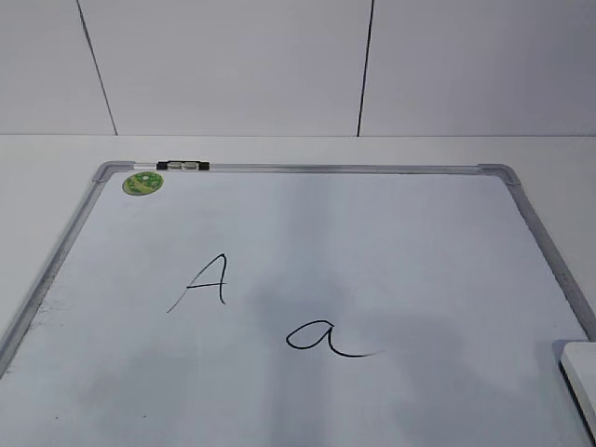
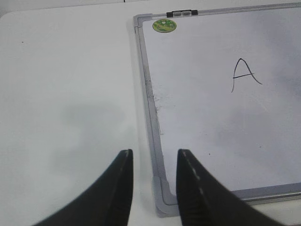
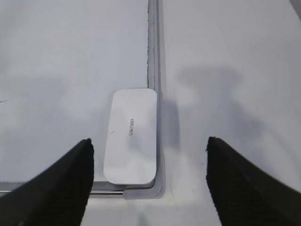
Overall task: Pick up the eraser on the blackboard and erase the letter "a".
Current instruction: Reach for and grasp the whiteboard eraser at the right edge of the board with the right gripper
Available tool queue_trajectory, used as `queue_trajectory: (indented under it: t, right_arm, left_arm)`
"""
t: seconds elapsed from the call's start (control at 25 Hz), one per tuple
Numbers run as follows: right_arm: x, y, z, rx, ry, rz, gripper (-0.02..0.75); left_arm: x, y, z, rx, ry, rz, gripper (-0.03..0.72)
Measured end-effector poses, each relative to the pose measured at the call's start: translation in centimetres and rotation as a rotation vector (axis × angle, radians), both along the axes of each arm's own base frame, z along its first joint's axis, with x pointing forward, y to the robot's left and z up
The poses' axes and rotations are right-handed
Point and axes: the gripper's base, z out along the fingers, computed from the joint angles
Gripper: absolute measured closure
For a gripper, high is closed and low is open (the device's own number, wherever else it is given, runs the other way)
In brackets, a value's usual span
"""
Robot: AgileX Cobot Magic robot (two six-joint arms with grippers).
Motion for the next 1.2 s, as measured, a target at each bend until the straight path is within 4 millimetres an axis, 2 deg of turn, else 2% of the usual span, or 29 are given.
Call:
queue_trajectory:
  t: [0.32, 0.64, 1.2]
  right_arm:
    - [3.4, 0.5, 0.6, 0.053, 0.2, 0.024, 0.146]
    - [6.8, 0.5, -0.1, 0.064, 0.389, 0.024, 0.146]
    - [8.2, 0.8, -0.8, 0.058, 0.478, 0.079, 0.142]
  left_arm:
    - [0.0, 0.0, 0.0, 0.0, 0.0, 0.0, 0.453]
    - [0.0, 0.0, 0.0, 0.0, 0.0, 0.0, 0.454]
    - [0.0, 0.0, 0.0, 0.0, 0.0, 0.0, 0.454]
